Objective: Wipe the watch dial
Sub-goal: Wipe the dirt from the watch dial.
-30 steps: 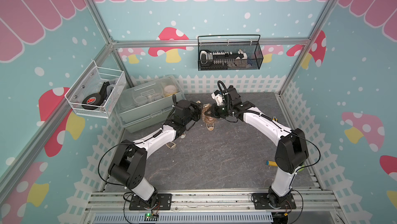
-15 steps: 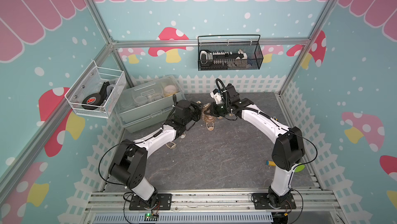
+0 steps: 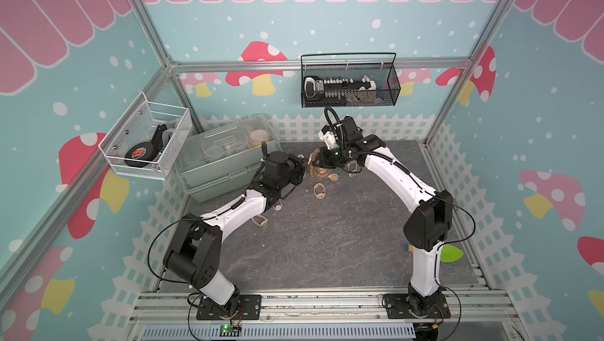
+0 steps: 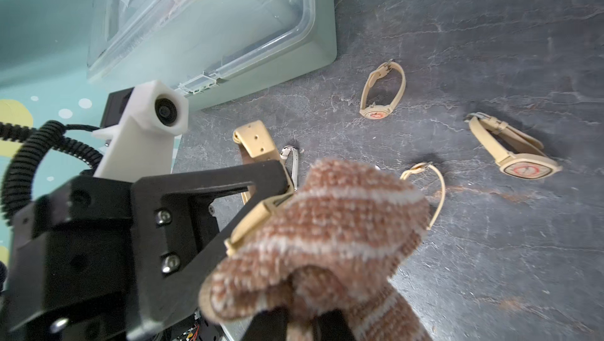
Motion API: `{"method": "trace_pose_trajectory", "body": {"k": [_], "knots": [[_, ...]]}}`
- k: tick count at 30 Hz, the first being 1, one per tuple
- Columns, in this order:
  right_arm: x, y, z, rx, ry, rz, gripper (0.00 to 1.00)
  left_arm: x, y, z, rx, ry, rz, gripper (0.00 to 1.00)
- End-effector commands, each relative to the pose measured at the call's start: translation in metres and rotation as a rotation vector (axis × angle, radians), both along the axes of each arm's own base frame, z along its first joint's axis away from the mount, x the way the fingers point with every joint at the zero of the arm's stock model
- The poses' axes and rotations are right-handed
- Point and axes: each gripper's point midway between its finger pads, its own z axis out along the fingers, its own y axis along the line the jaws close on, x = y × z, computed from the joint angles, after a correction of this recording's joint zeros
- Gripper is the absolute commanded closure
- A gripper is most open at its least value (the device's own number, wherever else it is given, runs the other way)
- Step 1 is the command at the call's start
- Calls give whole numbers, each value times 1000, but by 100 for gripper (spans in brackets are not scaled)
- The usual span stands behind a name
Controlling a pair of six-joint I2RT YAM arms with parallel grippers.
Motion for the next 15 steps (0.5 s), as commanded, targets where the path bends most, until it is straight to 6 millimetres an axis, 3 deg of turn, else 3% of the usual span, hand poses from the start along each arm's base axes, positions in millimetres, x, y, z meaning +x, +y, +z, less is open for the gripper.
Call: {"method": "trace_pose_trajectory", "body": {"k": [1, 7, 12, 13, 15], "knots": [[6, 9, 12, 1, -45, 24, 100, -2, -13, -3, -13, 14, -52, 100], [16, 12, 23, -18, -81, 30, 100, -9, -18, -10, 26, 33, -98, 100], [22, 10, 47, -35, -142, 36, 100, -19, -18, -18, 72, 56, -133, 100], [27, 12, 36, -56, -129, 42, 100, -20, -18, -20, 77, 60, -138, 100], [30, 10, 44, -78, -154, 46, 100, -24, -18, -26, 93, 77, -154, 100]]}}
